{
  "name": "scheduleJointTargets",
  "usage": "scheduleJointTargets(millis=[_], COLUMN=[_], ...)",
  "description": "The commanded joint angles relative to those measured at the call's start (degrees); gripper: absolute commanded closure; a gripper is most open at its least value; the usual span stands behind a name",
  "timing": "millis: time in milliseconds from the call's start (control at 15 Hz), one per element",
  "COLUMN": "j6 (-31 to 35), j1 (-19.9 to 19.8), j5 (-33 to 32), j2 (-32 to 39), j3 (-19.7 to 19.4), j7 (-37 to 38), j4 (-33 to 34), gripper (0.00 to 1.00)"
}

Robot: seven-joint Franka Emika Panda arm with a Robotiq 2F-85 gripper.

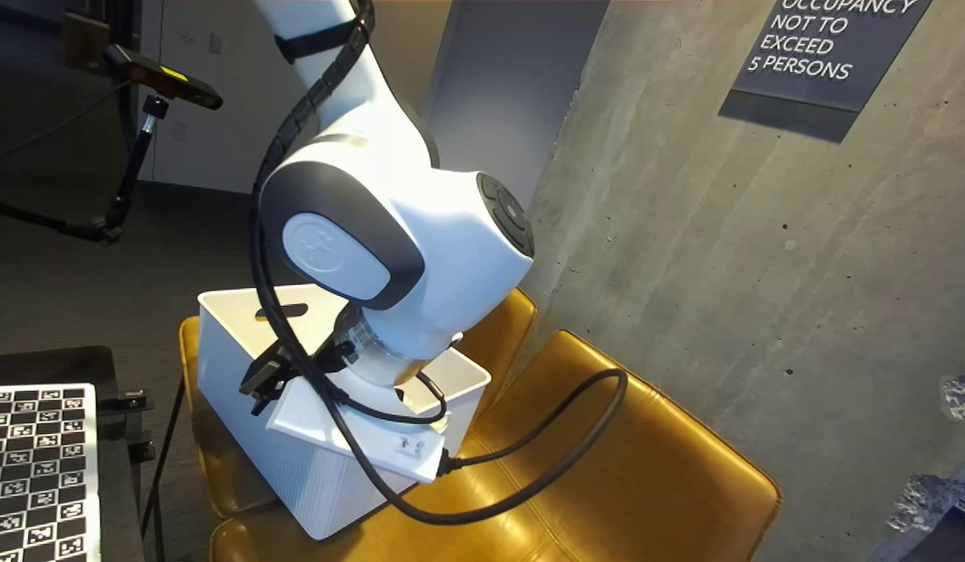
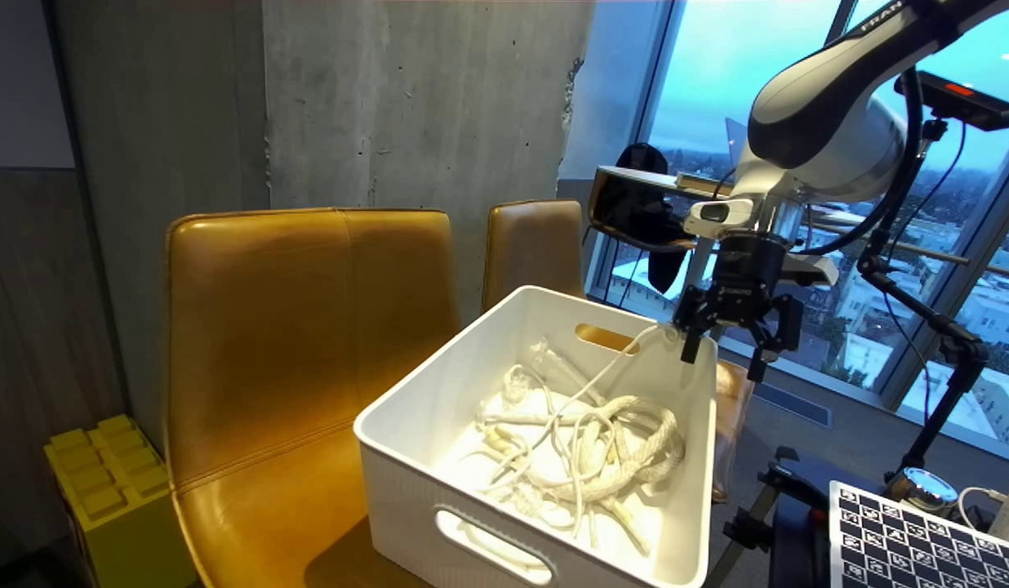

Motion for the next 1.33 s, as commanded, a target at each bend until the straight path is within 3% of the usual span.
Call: scheduleJointTargets(millis=[0,733,1267], j6=[1.44,1.33,0.21], j1=[1.36,2.82,5.01], j5=[-0.45,-0.62,-0.70], j2=[-1.36,-2.67,-8.90], j3=[1.43,2.05,3.09], j7=[1.93,2.38,2.76], j4=[-2.53,-4.07,-7.91], gripper=[0.00,0.00,0.00])
